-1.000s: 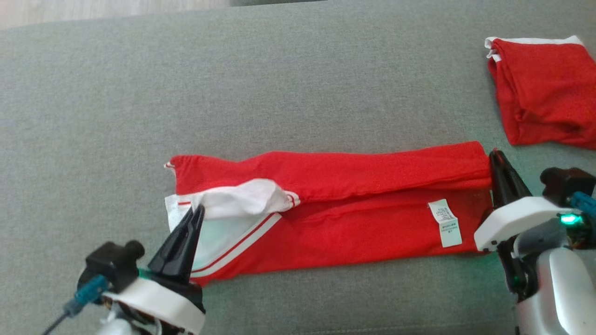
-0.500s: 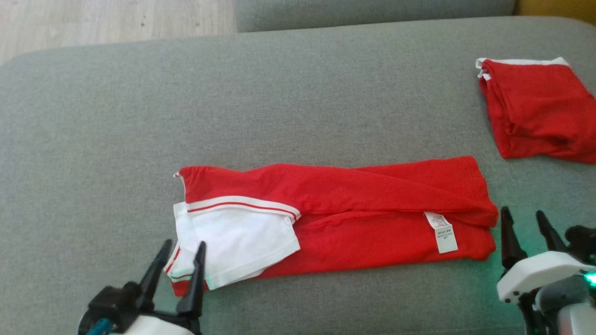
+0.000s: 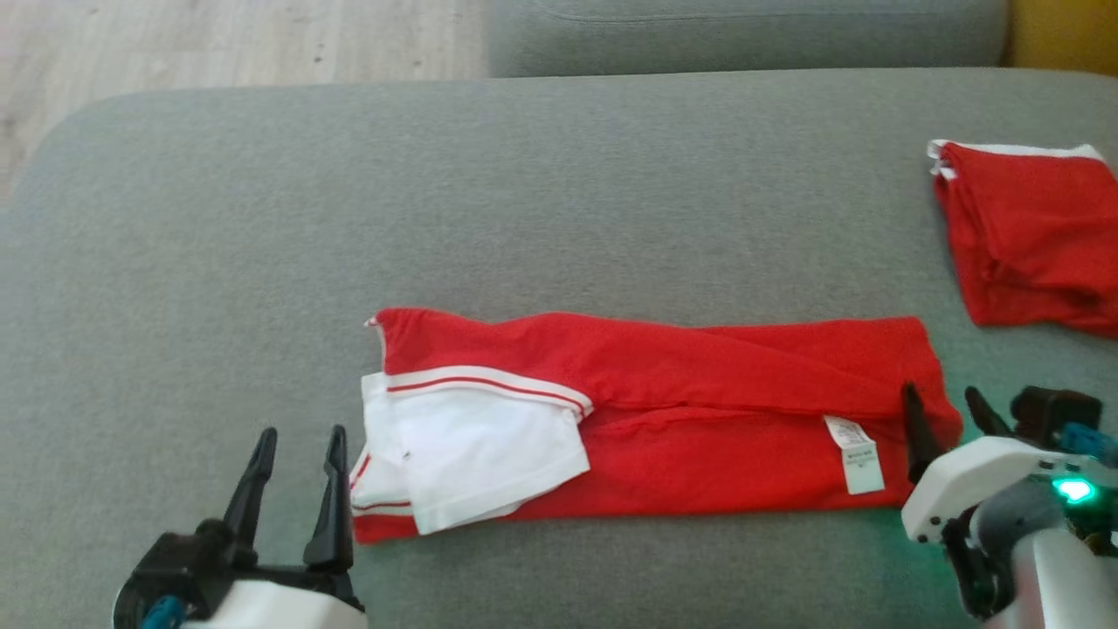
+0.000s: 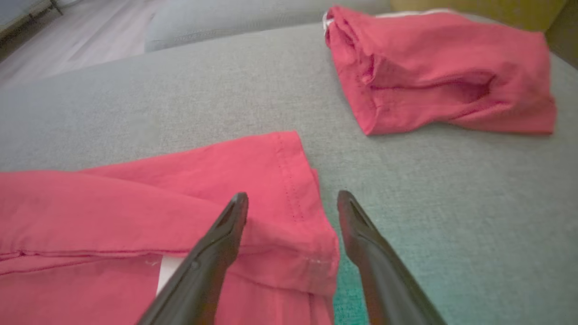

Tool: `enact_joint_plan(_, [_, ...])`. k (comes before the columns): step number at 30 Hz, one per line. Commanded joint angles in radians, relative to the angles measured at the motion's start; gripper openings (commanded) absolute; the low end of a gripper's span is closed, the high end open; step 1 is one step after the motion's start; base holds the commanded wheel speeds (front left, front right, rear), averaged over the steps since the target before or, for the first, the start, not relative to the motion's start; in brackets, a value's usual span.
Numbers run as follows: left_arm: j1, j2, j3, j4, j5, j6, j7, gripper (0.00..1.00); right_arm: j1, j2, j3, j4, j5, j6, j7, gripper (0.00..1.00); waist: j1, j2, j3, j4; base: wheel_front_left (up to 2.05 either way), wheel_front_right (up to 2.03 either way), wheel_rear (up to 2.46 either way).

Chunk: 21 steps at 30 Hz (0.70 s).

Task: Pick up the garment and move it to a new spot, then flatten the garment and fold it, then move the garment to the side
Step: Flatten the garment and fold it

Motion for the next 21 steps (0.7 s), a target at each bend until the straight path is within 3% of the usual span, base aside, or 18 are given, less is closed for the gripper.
enact_joint_plan(1, [-0.021, 0.022, 0.046, -0.025, 0.016, 0.015, -0.014, 1.00, -0.046, -0.007, 0.020, 0.003, -0.015, 0.007, 0.012, 1.00, 0.0000, -0.0001, -0.002, 0.020, 0.00, 0.00, 0.00])
enact_joint_plan(14, [-0.001, 0.025, 0.069, -0.045, 0.021, 0.038, -0.019, 1.00, -0.077, -0.007, 0.002, 0.225, -0.024, 0.007, 0.035, 1.00, 0.0000, -0.0001, -0.006, 0.097, 0.00, 0.00, 0.00])
enact_joint_plan(15, [0.000, 0.026, 0.070, -0.046, 0.021, 0.040, -0.019, 1.00, -0.083, -0.007, 0.008, 0.239, -0.021, 0.007, 0.036, 0.59, 0.0000, -0.0001, -0.006, 0.098, 0.00, 0.00, 0.00])
enact_joint_plan(19, [0.004, 0.029, 0.075, -0.048, 0.020, 0.045, -0.019, 1.00, -0.114, -0.007, 0.021, 0.276, -0.014, 0.007, 0.019, 0.00, 0.0000, -0.0001, -0.009, 0.087, 0.00, 0.00, 0.00])
enact_joint_plan(21, [0.005, 0.029, 0.076, -0.048, 0.019, 0.046, -0.020, 1.00, -0.130, -0.007, 0.018, 0.279, -0.022, 0.007, 0.007, 0.00, 0.0000, -0.0001, -0.012, 0.075, 0.00, 0.00, 0.00])
